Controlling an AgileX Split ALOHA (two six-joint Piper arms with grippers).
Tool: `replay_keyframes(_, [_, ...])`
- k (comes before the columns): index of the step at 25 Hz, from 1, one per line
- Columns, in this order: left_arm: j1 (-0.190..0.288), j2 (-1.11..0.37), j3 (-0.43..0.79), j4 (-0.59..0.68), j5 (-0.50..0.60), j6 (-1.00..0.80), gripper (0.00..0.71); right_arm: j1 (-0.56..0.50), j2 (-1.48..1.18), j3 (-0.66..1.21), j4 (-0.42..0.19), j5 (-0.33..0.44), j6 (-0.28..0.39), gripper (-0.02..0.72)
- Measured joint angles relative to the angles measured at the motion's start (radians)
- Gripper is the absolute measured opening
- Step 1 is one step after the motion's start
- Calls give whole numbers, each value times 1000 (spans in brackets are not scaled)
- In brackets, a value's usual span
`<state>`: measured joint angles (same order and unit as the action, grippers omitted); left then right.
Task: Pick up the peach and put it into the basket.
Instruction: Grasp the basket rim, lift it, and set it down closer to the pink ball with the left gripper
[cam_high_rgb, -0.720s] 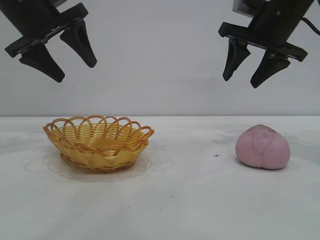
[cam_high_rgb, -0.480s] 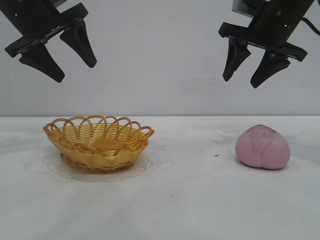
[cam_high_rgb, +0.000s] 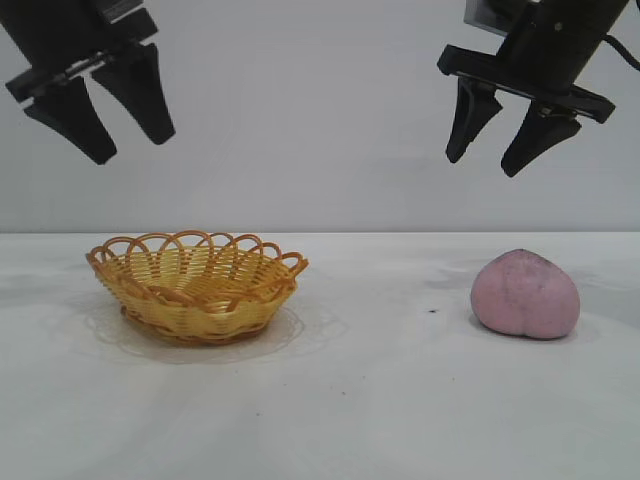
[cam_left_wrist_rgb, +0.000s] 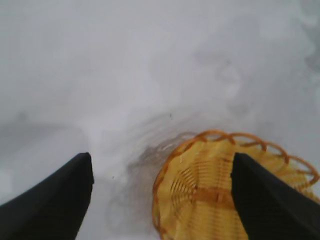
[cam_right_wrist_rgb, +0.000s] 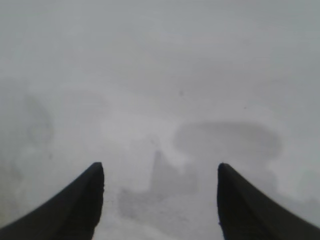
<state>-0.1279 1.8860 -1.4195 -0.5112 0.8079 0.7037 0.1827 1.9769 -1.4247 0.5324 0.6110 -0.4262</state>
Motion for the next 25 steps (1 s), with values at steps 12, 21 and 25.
replay_keyframes(12, [-115,160,-278,311,301,-12,549,0,0,0,0,22,0,420])
replay_keyframes(21, [-148,316,-365,325,339,-22,549,0,0,0,0,28,0,420])
replay_keyframes(25, [-148,357,-369,327,337,-22,485,0,0,0,0,28,-2,420])
